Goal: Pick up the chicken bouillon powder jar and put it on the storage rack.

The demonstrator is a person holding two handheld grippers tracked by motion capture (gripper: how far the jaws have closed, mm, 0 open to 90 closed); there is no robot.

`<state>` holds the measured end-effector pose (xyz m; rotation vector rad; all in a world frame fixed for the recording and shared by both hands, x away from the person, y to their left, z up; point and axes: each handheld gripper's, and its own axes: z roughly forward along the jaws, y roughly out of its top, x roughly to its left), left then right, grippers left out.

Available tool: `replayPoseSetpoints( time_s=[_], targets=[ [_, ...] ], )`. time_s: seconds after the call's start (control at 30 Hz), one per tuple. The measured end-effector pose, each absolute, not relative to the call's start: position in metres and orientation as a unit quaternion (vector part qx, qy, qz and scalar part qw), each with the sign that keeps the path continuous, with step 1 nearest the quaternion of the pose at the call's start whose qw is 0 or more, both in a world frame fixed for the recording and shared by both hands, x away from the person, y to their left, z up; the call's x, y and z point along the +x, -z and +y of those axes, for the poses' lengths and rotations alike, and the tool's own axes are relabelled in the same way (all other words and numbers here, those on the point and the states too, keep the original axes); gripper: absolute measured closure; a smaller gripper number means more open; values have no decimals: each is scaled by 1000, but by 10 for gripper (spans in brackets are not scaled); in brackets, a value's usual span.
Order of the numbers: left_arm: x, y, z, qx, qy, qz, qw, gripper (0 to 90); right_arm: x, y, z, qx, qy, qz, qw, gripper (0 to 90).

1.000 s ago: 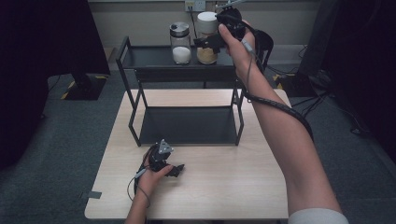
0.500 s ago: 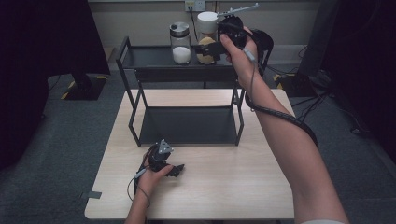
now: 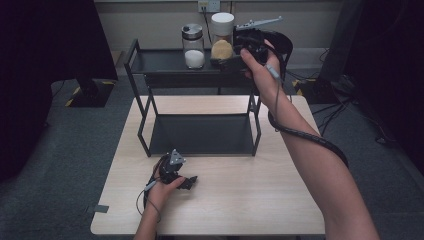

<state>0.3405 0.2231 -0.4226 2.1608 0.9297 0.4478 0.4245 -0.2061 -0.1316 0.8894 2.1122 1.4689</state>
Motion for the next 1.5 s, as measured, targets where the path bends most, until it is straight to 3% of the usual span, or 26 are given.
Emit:
replayPoseSetpoints(
  time_s=[1.5],
  targets=[
    [340,423,223,839,-174,362,366,0,392,206,-241,286,-546,773,152,0]
  ],
)
